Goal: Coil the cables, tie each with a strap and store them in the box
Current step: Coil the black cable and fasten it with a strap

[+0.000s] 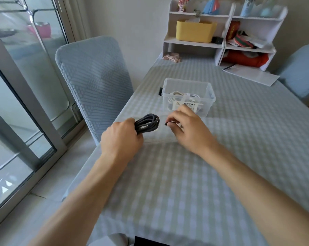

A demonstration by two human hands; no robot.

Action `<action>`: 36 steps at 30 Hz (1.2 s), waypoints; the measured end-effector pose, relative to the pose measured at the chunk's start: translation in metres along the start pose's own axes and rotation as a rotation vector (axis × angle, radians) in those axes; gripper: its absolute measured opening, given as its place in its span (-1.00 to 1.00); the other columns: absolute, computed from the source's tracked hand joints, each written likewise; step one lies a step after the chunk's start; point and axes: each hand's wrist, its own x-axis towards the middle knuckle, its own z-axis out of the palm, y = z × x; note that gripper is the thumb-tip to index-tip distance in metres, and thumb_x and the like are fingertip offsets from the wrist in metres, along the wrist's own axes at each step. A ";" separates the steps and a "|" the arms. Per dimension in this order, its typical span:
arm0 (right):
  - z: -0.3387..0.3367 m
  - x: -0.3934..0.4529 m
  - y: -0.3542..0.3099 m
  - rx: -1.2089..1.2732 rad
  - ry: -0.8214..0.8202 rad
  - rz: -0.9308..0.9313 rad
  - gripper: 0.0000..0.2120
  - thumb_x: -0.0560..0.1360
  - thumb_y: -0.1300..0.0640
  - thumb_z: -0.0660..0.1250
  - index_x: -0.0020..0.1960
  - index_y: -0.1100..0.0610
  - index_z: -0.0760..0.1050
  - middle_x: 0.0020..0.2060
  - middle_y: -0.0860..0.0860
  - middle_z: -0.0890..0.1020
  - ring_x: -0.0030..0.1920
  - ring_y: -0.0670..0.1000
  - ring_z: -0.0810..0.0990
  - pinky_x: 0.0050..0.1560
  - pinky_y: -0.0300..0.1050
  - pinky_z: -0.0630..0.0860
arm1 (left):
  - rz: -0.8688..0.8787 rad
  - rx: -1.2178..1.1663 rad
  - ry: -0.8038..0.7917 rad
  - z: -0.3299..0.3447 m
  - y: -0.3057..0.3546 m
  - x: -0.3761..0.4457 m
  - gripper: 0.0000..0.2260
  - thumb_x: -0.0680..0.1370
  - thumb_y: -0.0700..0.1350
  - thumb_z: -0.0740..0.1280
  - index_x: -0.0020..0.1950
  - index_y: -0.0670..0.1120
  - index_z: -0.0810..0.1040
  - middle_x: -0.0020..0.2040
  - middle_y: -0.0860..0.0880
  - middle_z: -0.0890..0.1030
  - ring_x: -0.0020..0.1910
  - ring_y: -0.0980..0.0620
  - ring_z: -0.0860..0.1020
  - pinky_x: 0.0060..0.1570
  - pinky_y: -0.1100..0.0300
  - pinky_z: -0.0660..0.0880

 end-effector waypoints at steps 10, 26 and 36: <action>-0.078 -0.111 0.010 -0.128 -0.071 0.156 -0.91 0.59 0.20 0.30 0.07 0.17 0.52 -0.02 0.01 0.60 0.01 0.00 0.57 -0.04 -0.06 0.46 | 0.273 -0.083 -0.104 0.013 0.077 -0.039 -0.91 0.46 -0.10 0.30 -0.14 -0.03 0.39 -0.28 -0.08 0.47 -0.09 -0.29 0.56 -0.25 0.09 0.31; -0.134 -0.157 0.047 0.010 -0.111 0.366 -0.62 0.61 -0.08 0.18 -0.02 0.18 0.64 -0.18 0.02 0.66 -0.08 -0.03 0.59 0.02 -0.11 0.46 | 0.429 -0.136 -0.277 0.050 0.159 -0.033 -0.94 0.41 -0.16 0.30 -0.18 -0.02 0.45 -0.28 -0.04 0.52 -0.18 -0.19 0.51 -0.29 0.12 0.35; -0.137 -0.146 0.081 -0.097 -0.247 0.260 -0.68 0.51 -0.04 0.41 0.24 0.00 0.62 0.12 -0.14 0.58 0.14 -0.07 0.46 0.24 -0.35 0.29 | 0.429 -0.076 -0.257 0.055 0.156 -0.036 -0.94 0.38 -0.16 0.30 -0.18 -0.04 0.46 -0.35 -0.01 0.49 -0.24 -0.14 0.50 -0.46 0.20 0.24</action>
